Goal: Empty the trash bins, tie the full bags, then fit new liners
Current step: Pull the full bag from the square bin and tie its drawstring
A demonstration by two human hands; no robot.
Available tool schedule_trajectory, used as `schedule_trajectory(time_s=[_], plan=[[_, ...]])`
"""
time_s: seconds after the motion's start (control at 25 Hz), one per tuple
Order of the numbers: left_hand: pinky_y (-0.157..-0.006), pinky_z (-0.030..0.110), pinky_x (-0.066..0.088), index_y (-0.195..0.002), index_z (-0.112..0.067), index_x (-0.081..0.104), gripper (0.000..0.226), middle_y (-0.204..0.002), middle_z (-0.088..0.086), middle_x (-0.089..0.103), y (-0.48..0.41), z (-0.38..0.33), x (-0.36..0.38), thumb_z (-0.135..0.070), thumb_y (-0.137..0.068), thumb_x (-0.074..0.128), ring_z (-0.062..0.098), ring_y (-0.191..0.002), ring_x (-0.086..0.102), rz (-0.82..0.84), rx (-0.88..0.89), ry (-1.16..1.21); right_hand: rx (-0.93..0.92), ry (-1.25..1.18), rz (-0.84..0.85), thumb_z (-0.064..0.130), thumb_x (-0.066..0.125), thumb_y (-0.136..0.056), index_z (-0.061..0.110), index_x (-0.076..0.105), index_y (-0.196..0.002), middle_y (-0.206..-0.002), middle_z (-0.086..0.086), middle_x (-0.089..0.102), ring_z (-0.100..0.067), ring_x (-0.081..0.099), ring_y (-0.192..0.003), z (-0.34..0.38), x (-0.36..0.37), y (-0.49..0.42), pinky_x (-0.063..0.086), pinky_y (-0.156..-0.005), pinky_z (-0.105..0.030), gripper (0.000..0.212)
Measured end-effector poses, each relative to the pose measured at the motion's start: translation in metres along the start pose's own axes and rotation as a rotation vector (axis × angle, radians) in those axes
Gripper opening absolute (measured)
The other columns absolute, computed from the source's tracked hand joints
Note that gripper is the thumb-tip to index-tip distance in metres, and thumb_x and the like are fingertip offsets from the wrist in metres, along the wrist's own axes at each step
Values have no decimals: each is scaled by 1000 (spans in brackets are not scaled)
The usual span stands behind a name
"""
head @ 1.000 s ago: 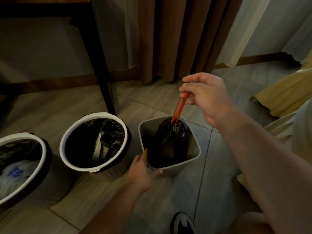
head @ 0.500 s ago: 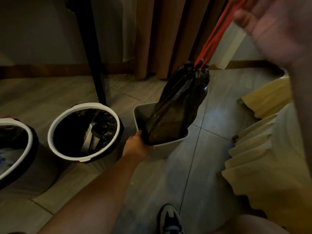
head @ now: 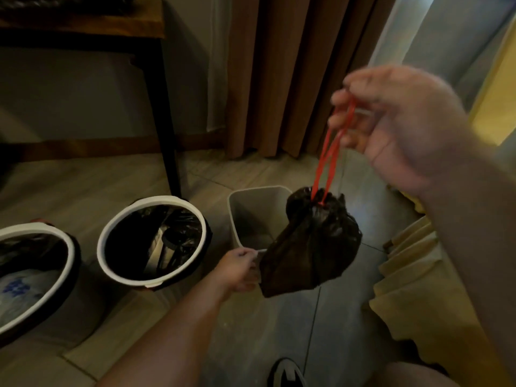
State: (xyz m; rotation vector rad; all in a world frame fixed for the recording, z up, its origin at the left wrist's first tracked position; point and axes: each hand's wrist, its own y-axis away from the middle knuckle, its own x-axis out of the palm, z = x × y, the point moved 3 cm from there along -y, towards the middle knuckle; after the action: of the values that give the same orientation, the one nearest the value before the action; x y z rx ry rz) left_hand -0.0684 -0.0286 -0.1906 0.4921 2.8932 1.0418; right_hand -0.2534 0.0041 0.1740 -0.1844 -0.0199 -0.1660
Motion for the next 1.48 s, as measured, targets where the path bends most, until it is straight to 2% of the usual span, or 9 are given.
schedule_trajectory(time_s=[0.24,0.4,0.52,0.6,0.76,0.88,1.0,1.2,1.48], plan=[[-89,42,63,-133,-38,65,27,-125,1,70,30,26,-2,-35,-106,60,21,-104,73,81,-56,-180,13,20,41,12,64,-97,20,77,-93,-91,-8,76,-21,70,-70,-33,-19,30,54,-57,-30,16],[-100,38,56,-152,-40,48,74,-141,-7,61,23,30,7,-20,-90,82,18,-128,61,139,135,-473,-70,45,61,22,67,-92,27,78,-92,-90,-5,76,-20,71,-67,-19,-42,40,53,-52,-30,12],[-101,34,53,-152,-35,52,80,-141,-3,61,14,38,16,-35,-81,89,19,-127,61,42,211,-720,6,49,77,15,64,-96,22,78,-94,-91,-9,75,-23,70,-68,-49,-44,43,55,-54,-30,16],[-86,26,53,-146,-33,55,68,-136,-3,64,8,57,21,-42,-85,85,14,-114,63,66,149,-704,85,51,66,11,63,-97,17,77,-95,-90,-12,74,-24,70,-70,-77,-39,46,56,-55,-31,15],[-96,32,54,-142,-27,56,58,-134,-2,68,-2,104,33,-42,-90,77,13,-115,66,148,47,-580,182,104,-1,7,62,-100,11,73,-100,-90,-13,74,-25,71,-71,-117,-41,45,57,-57,-32,12],[-95,30,54,-137,-37,58,63,-123,-13,69,-7,123,45,-58,-80,72,8,-112,66,161,2,-511,194,126,-2,11,67,-97,12,75,-98,-90,-13,74,-25,71,-70,-132,-44,44,57,-57,-32,8],[-88,18,54,-118,-58,61,35,-110,-31,69,-8,130,67,-63,-84,67,1,-110,69,195,9,-455,165,132,22,17,69,-91,12,76,-100,-94,-16,75,-27,72,-73,-138,-48,43,59,-58,-32,13],[-97,23,47,-147,-23,59,53,-141,1,64,-3,133,83,-43,-99,61,17,-121,61,280,-41,-552,180,237,5,16,73,-92,18,77,-98,-91,-16,76,-30,75,-74,-164,-59,48,61,-58,-33,8],[-105,37,52,-155,-26,47,63,-148,5,59,-8,136,32,-45,-98,62,22,-123,62,132,-121,-548,693,464,-69,1,65,-99,14,70,-119,-85,-9,78,-28,77,-81,-325,-136,129,62,-65,-41,24]])
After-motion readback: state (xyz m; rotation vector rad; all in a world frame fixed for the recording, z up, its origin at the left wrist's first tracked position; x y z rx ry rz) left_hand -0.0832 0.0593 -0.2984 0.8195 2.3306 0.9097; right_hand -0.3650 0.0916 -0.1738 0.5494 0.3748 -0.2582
